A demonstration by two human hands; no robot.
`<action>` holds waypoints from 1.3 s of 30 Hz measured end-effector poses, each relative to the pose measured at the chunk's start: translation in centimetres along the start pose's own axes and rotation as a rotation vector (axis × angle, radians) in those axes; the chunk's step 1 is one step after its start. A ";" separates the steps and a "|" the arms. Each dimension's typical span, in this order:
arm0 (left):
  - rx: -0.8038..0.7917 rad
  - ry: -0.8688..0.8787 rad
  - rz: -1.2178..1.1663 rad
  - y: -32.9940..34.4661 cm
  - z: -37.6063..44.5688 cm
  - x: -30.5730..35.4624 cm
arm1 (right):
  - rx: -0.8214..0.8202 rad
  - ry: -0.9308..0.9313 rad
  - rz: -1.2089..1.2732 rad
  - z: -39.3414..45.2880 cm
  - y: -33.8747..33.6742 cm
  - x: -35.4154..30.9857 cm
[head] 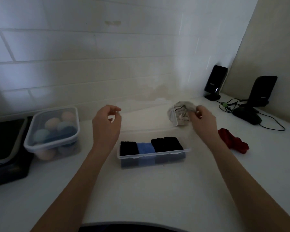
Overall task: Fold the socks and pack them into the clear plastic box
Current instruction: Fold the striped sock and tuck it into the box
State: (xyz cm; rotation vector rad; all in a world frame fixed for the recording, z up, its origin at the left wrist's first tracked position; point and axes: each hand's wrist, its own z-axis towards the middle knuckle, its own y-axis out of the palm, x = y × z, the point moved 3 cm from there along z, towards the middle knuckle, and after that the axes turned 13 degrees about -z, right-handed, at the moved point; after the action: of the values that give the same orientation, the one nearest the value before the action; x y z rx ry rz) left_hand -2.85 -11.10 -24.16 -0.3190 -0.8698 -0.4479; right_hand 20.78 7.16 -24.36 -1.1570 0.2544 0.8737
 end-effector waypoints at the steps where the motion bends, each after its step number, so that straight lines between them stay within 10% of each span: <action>1: -0.002 0.006 -0.002 0.0 0.0 0.0 | 0.066 -0.002 0.044 0.2 -1.0 -0.6; 8: -0.055 0.051 0.042 0.3 -0.4 -0.1 | -0.078 -0.154 -0.273 -0.2 -2.7 -3.3; 17: -0.350 0.155 -0.061 1.3 -1.8 3.9 | -0.117 -0.370 0.286 -3.3 -6.2 -8.8; 21: -0.679 -0.145 -0.315 4.0 -2.3 6.4 | -0.235 -0.412 0.545 -4.2 -6.9 -12.4; 27: -0.334 -0.557 -0.946 3.9 -0.8 6.7 | -0.164 -0.095 0.872 -4.1 -7.8 -12.6; 31: -0.666 -0.887 -1.543 2.6 -2.2 8.0 | -0.396 0.268 1.183 -4.6 -6.3 -11.8; 36: -0.459 -0.673 -1.739 0.3 -2.1 8.8 | -0.229 -0.036 0.339 -5.8 -5.5 -9.9; 39: -0.309 -0.696 -1.693 0.6 -1.3 7.7 | -0.272 -0.163 0.251 -7.4 -5.2 -10.1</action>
State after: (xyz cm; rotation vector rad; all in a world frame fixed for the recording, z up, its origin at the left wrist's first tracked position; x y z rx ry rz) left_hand 2.59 -13.04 -18.90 0.0880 -1.6414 -2.1399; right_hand 19.66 -4.74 -17.88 -1.3137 0.1508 1.2469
